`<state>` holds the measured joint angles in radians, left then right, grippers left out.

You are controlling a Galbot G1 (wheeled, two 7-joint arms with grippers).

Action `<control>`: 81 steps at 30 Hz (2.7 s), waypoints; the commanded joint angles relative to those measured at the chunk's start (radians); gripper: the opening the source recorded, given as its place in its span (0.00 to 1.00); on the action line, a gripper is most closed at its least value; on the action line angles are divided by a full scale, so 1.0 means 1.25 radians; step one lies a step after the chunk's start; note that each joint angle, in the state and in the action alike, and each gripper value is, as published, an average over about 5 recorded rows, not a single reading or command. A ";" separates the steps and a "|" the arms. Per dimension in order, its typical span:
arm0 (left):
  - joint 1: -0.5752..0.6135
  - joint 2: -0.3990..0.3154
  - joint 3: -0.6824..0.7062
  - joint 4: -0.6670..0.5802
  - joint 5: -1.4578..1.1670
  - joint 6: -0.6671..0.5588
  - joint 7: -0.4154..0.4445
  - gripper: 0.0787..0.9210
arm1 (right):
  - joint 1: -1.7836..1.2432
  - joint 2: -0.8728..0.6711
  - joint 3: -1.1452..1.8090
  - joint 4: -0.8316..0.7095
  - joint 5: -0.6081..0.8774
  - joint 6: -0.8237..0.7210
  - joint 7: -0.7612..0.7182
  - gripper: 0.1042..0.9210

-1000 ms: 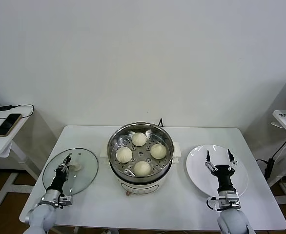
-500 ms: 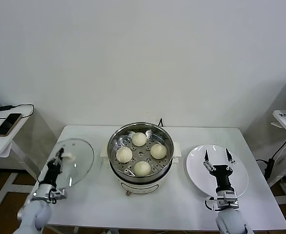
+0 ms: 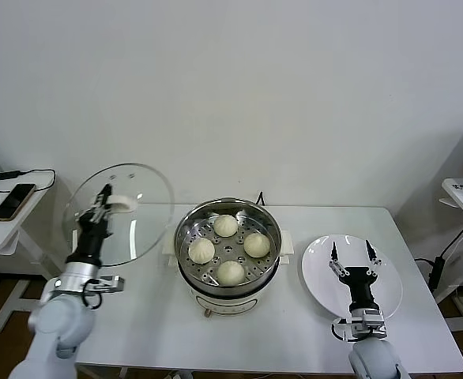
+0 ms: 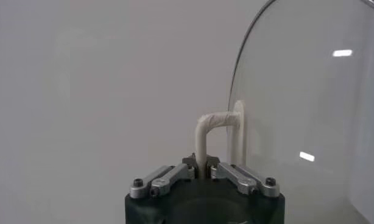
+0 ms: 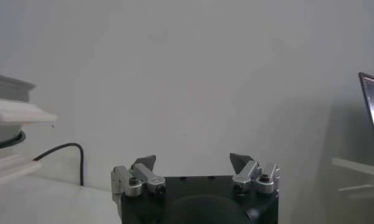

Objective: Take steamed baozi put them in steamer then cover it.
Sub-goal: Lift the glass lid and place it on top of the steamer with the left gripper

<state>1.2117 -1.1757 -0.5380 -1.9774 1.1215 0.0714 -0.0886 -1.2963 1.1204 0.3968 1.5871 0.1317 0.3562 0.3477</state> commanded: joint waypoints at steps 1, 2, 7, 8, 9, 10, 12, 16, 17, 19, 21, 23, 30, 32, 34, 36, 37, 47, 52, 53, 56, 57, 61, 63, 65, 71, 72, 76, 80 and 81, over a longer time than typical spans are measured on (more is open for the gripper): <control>-0.078 -0.048 0.365 -0.179 0.056 0.206 0.113 0.13 | -0.009 0.003 0.007 0.004 -0.002 -0.002 -0.002 0.88; -0.090 -0.057 0.389 -0.166 0.071 0.217 0.124 0.13 | -0.011 0.005 0.009 0.004 -0.003 -0.002 -0.002 0.88; -0.143 -0.105 0.457 -0.068 0.237 0.260 0.208 0.13 | -0.014 0.014 0.015 -0.001 -0.006 -0.002 -0.003 0.88; -0.150 -0.112 0.464 -0.052 0.262 0.272 0.228 0.13 | -0.014 0.015 0.016 -0.002 -0.007 -0.002 -0.004 0.88; -0.156 -0.117 0.471 -0.041 0.274 0.285 0.247 0.13 | -0.014 0.016 0.017 -0.004 -0.007 -0.002 -0.004 0.88; -0.159 -0.119 0.479 -0.034 0.277 0.300 0.262 0.13 | -0.013 0.016 0.017 -0.006 -0.008 -0.001 -0.005 0.88; -0.160 -0.123 0.491 -0.028 0.277 0.319 0.279 0.13 | -0.011 0.017 0.018 -0.011 -0.008 -0.001 -0.006 0.88; -0.156 -0.134 0.504 -0.018 0.274 0.346 0.294 0.13 | -0.003 0.018 0.018 -0.023 -0.007 -0.001 -0.007 0.88; -0.155 -0.137 0.507 -0.012 0.274 0.352 0.296 0.13 | -0.001 0.018 0.018 -0.026 -0.007 -0.001 -0.008 0.88; -0.156 -0.145 0.512 0.002 0.272 0.361 0.299 0.13 | 0.002 0.019 0.016 -0.029 -0.007 -0.001 -0.008 0.88; -0.157 -0.152 0.516 0.017 0.270 0.368 0.301 0.13 | 0.005 0.020 0.014 -0.031 -0.007 -0.002 -0.008 0.88; -0.159 -0.159 0.516 0.036 0.269 0.372 0.301 0.13 | 0.007 0.020 0.012 -0.032 -0.007 -0.003 -0.008 0.88; -0.162 -0.176 0.505 0.080 0.270 0.377 0.296 0.13 | 0.009 0.022 0.011 -0.039 -0.008 -0.004 -0.009 0.88; -0.162 -0.180 0.503 0.085 0.271 0.378 0.294 0.13 | 0.010 0.023 0.011 -0.041 -0.008 -0.005 -0.009 0.88; -0.163 -0.183 0.502 0.090 0.271 0.379 0.293 0.13 | 0.012 0.024 0.011 -0.043 -0.008 -0.005 -0.010 0.88; -0.164 -0.185 0.502 0.095 0.271 0.378 0.291 0.13 | 0.013 0.026 0.010 -0.044 -0.009 -0.005 -0.010 0.88; -0.164 -0.186 0.503 0.097 0.271 0.377 0.289 0.13 | 0.014 0.027 0.010 -0.044 -0.009 -0.005 -0.010 0.88; -0.167 -0.187 0.502 0.100 0.275 0.366 0.279 0.13 | 0.014 0.025 0.010 -0.046 -0.009 -0.006 -0.011 0.88; -0.169 -0.186 0.501 0.106 0.291 0.355 0.279 0.13 | 0.014 0.025 0.010 -0.044 -0.007 -0.006 -0.010 0.88; -0.170 -0.186 0.501 0.108 0.296 0.352 0.280 0.13 | 0.014 0.026 0.010 -0.044 -0.007 -0.006 -0.010 0.88; -0.172 -0.184 0.501 0.113 0.309 0.343 0.281 0.13 | 0.014 0.027 0.010 -0.044 -0.005 -0.005 -0.011 0.88; -0.173 -0.183 0.501 0.114 0.312 0.342 0.282 0.13 | 0.014 0.028 0.010 -0.044 -0.005 -0.005 -0.011 0.88; -0.176 -0.182 0.499 0.118 0.318 0.337 0.282 0.13 | 0.013 0.028 0.012 -0.044 -0.005 -0.004 -0.011 0.88; -0.177 -0.183 0.498 0.120 0.323 0.334 0.282 0.13 | 0.013 0.027 0.012 -0.043 -0.004 -0.005 -0.011 0.88; -0.177 -0.184 0.497 0.121 0.327 0.331 0.282 0.13 | 0.013 0.027 0.012 -0.043 -0.003 -0.005 -0.011 0.88; -0.176 -0.186 0.491 0.121 0.333 0.317 0.287 0.13 | 0.013 0.027 0.013 -0.042 -0.002 -0.005 -0.011 0.88; -0.176 -0.186 0.490 0.121 0.334 0.315 0.290 0.13 | 0.013 0.027 0.013 -0.042 -0.001 -0.005 -0.011 0.88; -0.173 -0.186 0.487 0.118 0.333 0.314 0.300 0.13 | 0.013 0.028 0.013 -0.041 -0.001 -0.005 -0.011 0.88; -0.172 -0.185 0.485 0.115 0.324 0.315 0.297 0.15 | 0.012 0.028 0.013 -0.041 -0.002 -0.005 -0.013 0.88; -0.172 -0.185 0.484 0.113 0.322 0.315 0.295 0.17 | 0.012 0.028 0.013 -0.041 -0.002 -0.005 -0.013 0.88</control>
<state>0.9961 -1.4055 0.0713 -1.8299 1.5297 0.4717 0.2773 -1.2805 1.1556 0.4129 1.5348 0.1293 0.3494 0.3328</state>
